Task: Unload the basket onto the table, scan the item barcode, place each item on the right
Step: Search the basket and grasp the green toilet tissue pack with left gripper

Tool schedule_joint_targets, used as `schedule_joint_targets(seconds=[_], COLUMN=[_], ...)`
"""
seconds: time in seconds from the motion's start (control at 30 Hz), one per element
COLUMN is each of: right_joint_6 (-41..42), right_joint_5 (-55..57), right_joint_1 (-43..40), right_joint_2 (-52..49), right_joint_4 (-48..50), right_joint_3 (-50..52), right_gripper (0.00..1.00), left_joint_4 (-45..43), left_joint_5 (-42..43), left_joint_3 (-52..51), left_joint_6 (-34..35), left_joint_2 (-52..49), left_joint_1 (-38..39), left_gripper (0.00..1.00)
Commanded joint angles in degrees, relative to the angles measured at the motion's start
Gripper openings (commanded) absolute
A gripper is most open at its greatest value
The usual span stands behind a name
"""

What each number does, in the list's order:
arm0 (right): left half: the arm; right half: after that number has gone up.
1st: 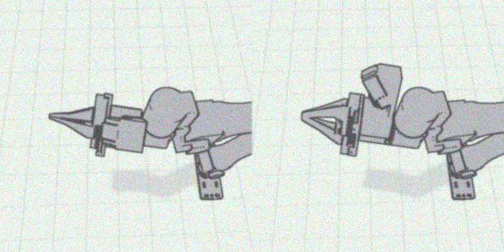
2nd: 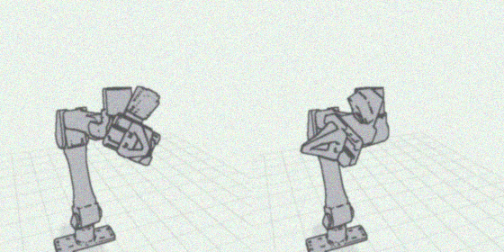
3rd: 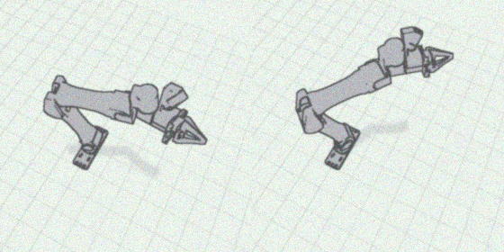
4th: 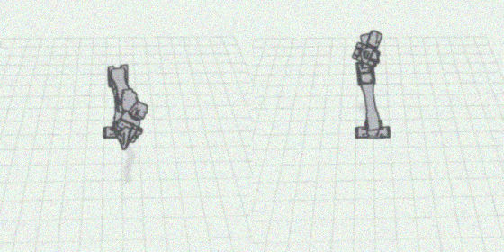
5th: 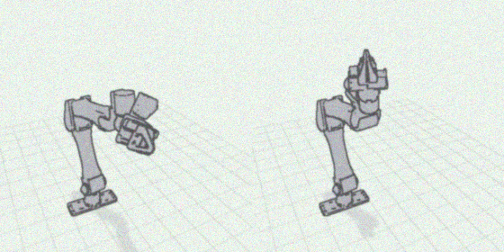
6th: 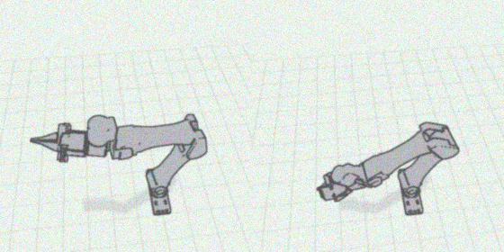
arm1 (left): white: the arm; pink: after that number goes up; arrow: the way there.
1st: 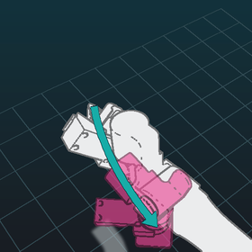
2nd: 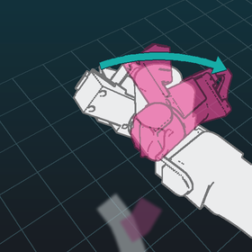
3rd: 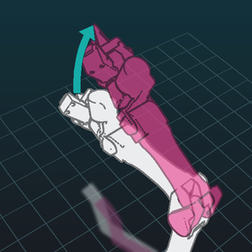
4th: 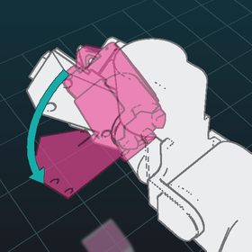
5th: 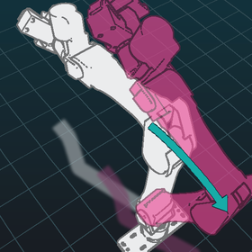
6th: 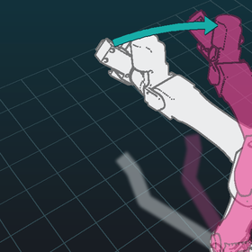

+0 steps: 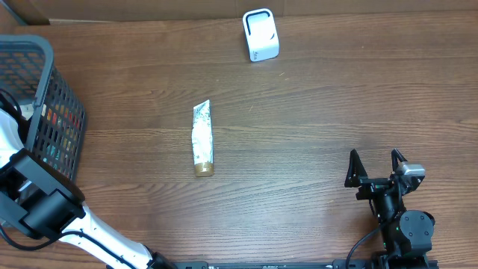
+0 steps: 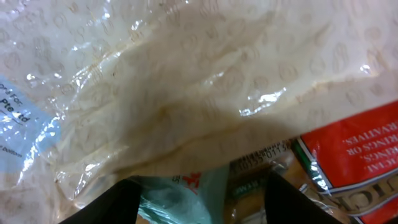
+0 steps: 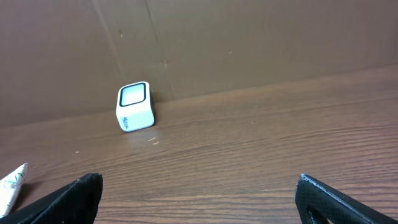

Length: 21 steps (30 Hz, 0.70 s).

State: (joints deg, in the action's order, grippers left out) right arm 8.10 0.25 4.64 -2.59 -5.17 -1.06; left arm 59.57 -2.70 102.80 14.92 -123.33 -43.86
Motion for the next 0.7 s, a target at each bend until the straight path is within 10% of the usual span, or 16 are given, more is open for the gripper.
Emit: schedule_joint_targets(seconds=[0.0, 0.67], right_joint_6=[-0.2, -0.2], right_joint_5=[0.1, 0.1], right_joint_1=[0.2, 0.2], right_joint_2=[0.1, 0.1], right_joint_4=[0.4, 0.4], right_joint_3=[0.6, 0.6], right_gripper=[1.00, 1.00], left_joint_4=[-0.2, -5.9], left_joint_5=[-2.6, -8.1], left_joint_3=[1.5, -3.2], left_joint_6=[1.0, -0.2], left_joint_2=[-2.6, -3.0], left_joint_1=[0.0, 0.0], left_gripper=[0.59, 0.60])
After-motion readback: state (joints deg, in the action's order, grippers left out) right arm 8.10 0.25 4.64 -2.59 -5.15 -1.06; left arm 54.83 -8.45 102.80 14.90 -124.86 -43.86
